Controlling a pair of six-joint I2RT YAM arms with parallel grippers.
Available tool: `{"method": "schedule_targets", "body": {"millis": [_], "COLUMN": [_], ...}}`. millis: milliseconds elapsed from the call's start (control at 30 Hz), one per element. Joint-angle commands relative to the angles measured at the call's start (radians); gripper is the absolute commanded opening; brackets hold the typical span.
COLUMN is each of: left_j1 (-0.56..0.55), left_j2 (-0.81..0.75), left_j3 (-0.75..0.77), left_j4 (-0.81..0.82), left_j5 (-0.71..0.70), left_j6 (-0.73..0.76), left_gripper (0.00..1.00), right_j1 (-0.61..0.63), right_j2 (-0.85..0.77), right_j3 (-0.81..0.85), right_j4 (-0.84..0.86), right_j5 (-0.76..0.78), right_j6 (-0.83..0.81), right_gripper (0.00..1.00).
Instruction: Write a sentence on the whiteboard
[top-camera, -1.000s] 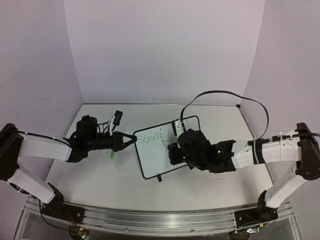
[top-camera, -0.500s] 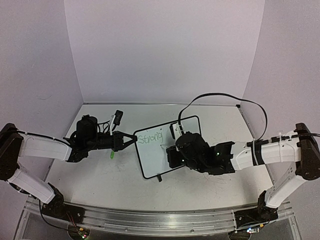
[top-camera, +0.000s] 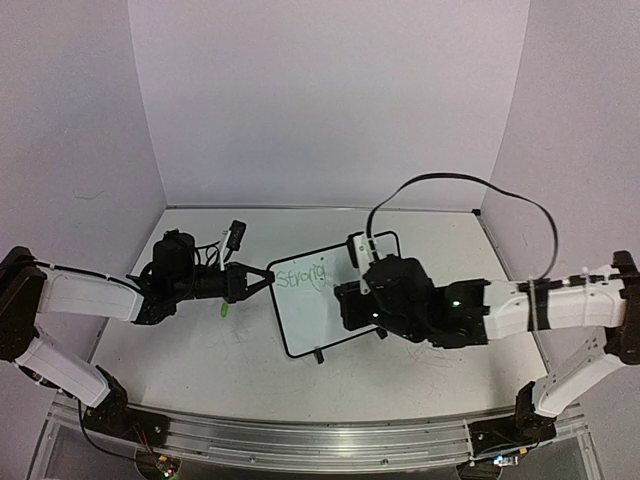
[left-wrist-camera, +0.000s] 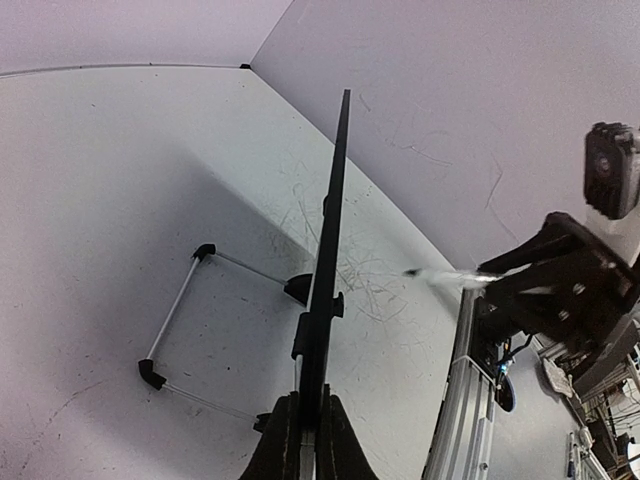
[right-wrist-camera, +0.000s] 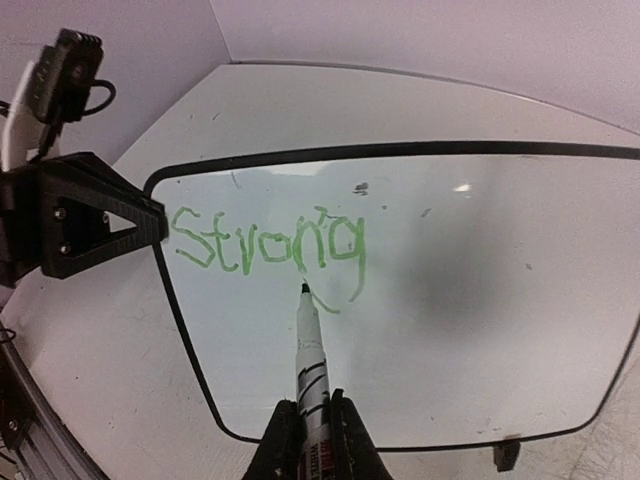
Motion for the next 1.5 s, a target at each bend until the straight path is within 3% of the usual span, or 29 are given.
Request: {"method": "schedule_targets", "body": {"millis": [0, 267, 833, 1200, 1467], "left_j1": [0.005, 0.005, 0.005, 0.005, 0.005], "left_j2": [-0.009, -0.014, 0.011, 0.022, 0.019], "left_j3": [0.031, 0.035, 0.059, 0.059, 0.054], "left_j4": [0.025, 0.02, 0.006, 0.005, 0.001], "left_j5": [0.002, -0.006, -0.027, -0.034, -0.033], "left_j6": [0.007, 0.002, 0.006, 0.013, 0.024], "left_gripper": [0.0, 0.0, 0.14, 0.01, 0.0], "right_j1": [-0.023, -0.065, -0.064, -0.065, -0.065], "right_j2": [-0.279, -0.309, -0.28, -0.259, -0.242], "right_j3": [-0.15, -0.164, -0.151, -0.137, -0.135], "right_j4": [-0.014, -0.023, -0.023, -0.023, -0.023], "right_j5": [0.082, 0.056, 0.035, 0.01, 0.001], "right_j6": [-0.03, -0.08, -0.129, -0.153, -0.152], "right_gripper": [0.0, 0.0, 0.0, 0.0, 0.0]}}
